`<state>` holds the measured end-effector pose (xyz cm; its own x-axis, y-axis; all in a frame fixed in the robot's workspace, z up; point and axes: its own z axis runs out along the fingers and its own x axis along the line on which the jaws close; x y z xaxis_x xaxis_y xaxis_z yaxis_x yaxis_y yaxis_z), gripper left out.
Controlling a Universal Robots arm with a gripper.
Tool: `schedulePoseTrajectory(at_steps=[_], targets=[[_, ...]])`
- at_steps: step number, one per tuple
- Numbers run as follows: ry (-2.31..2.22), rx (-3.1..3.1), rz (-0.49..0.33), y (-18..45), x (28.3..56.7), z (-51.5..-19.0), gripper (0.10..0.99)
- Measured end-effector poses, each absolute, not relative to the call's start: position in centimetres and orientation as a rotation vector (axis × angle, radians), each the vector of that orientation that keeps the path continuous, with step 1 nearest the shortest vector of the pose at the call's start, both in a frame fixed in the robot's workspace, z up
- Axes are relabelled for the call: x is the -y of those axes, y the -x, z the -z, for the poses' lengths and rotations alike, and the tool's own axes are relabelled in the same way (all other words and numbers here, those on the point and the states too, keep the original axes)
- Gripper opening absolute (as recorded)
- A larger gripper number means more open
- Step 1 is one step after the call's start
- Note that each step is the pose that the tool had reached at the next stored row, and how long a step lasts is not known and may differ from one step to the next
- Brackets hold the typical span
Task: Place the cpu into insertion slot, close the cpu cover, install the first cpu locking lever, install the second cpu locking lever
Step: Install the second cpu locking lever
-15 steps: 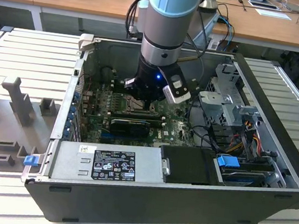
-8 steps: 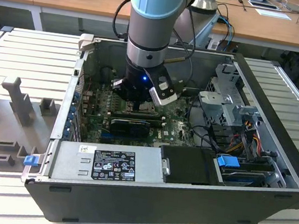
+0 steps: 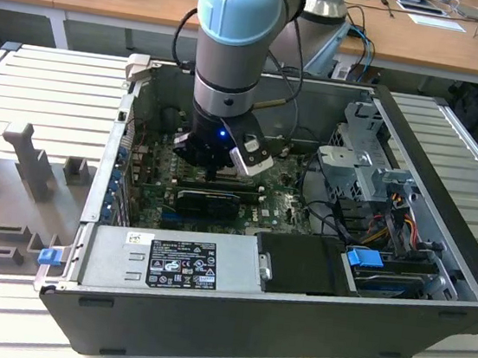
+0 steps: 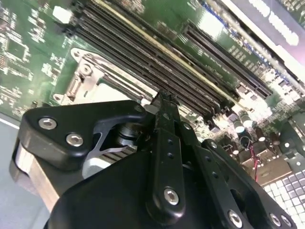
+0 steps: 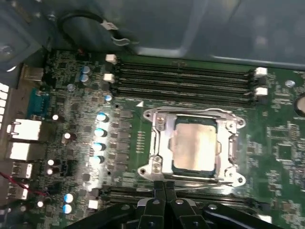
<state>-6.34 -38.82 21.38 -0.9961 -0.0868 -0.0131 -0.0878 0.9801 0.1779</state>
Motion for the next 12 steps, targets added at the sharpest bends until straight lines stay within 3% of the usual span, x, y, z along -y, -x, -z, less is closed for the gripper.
schedulePoseTrajectory(at_steps=[6,9,12], targets=[[0.139,-3.11,-0.364,7.1,39.1,-20.6,0.106],[0.139,-3.095,-0.453,7.5,39.4,-20.2,0.106],[0.139,-3.092,-0.473,7.6,39.5,-20.0,0.106]])
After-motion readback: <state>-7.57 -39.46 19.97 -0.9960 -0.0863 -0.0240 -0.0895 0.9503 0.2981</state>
